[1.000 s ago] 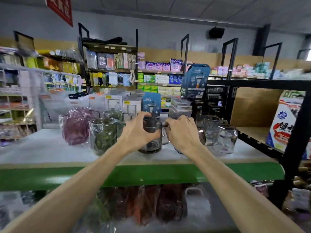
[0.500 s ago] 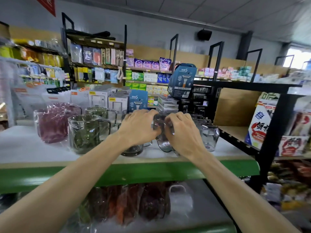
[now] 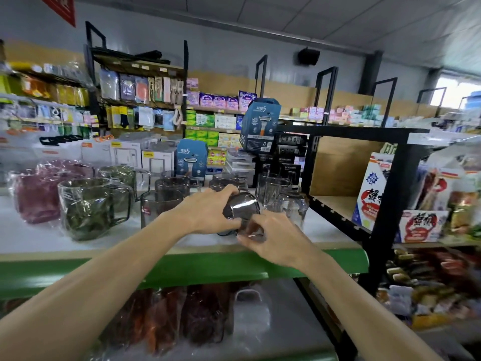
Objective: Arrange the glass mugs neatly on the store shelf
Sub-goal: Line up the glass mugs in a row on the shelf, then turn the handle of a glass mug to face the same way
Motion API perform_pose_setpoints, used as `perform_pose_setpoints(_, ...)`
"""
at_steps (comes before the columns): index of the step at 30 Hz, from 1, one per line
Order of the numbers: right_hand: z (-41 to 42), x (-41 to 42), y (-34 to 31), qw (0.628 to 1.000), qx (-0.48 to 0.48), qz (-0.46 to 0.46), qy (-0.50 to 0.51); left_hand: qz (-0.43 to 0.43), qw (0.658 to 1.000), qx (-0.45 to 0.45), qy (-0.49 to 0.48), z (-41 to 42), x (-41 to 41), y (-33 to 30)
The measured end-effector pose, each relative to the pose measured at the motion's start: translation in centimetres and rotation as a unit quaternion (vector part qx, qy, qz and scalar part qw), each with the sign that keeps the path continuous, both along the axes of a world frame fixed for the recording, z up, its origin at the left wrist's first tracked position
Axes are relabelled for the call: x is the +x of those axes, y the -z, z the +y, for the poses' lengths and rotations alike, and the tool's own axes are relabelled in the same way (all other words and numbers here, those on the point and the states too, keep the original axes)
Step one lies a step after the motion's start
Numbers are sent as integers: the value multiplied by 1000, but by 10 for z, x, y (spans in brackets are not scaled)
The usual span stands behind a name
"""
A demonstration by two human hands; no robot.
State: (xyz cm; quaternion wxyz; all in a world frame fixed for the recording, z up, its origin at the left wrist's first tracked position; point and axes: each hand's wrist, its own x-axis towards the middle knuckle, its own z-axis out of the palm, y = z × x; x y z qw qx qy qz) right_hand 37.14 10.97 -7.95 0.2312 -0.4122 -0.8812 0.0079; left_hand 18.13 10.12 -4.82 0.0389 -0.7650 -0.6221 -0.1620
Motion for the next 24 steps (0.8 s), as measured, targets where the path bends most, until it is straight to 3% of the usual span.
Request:
perform_pose_setpoints(6, 5, 12, -3, 996, 45, 33, -69, 13, 999, 46, -12, -4, 8, -15)
perform_pose_setpoints(8, 10, 15, -3, 994, 52, 49, -76, 33, 999, 15, -17, -5, 6, -18)
perform_pose_setpoints(12, 24, 20, -4, 991, 31, 107, -72, 109, 993, -3, -35, -7, 6, -20)
perform_pose_setpoints(16, 40, 11, -6, 986, 40, 158, -43, 112, 989, -27, -88, 3, 12, -19)
perform_pose_setpoints(24, 55, 9, -10, 986, 88, 144, -18, 161, 978, -32, -129, 17, 20, -18)
